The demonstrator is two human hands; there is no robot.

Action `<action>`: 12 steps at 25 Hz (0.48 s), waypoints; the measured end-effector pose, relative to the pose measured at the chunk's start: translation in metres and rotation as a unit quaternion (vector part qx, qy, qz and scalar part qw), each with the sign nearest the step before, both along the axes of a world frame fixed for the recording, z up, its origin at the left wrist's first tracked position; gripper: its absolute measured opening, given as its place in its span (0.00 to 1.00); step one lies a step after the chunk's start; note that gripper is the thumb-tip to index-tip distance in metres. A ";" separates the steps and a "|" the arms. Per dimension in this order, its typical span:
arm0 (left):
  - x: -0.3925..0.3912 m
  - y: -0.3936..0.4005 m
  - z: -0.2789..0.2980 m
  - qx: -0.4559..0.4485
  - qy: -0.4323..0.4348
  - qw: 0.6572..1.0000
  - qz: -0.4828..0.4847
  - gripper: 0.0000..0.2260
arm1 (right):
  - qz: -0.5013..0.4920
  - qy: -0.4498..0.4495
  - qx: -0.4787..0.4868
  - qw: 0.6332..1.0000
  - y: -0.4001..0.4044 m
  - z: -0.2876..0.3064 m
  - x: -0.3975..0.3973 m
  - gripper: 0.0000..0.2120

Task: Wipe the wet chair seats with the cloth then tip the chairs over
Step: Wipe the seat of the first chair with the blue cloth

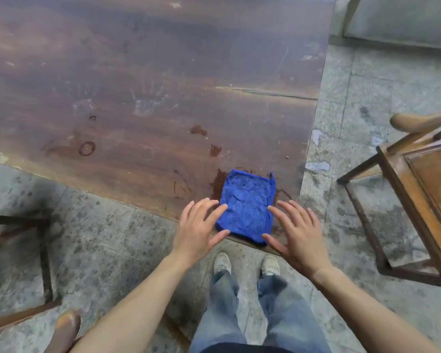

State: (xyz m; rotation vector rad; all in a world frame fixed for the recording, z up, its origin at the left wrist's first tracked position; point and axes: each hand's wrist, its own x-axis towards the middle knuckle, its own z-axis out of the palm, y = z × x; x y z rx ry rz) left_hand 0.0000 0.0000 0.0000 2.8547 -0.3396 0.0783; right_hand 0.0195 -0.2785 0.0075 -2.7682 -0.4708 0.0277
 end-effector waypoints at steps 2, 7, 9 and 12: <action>0.004 0.007 -0.017 0.004 0.007 0.999 -0.032 0.25 | 0.017 0.030 -0.021 0.999 0.010 -0.019 -0.006 0.30; -0.005 0.014 -0.055 0.022 0.021 0.997 -0.068 0.26 | 0.052 0.003 -0.052 0.997 0.012 -0.067 -0.030 0.28; -0.004 0.015 -0.058 0.011 0.004 0.997 -0.072 0.25 | 0.033 -0.030 -0.043 0.998 0.013 -0.069 -0.033 0.24; -0.007 0.010 -0.063 -0.016 -0.029 0.996 -0.077 0.19 | 0.030 -0.078 -0.024 0.996 0.019 -0.073 -0.041 0.13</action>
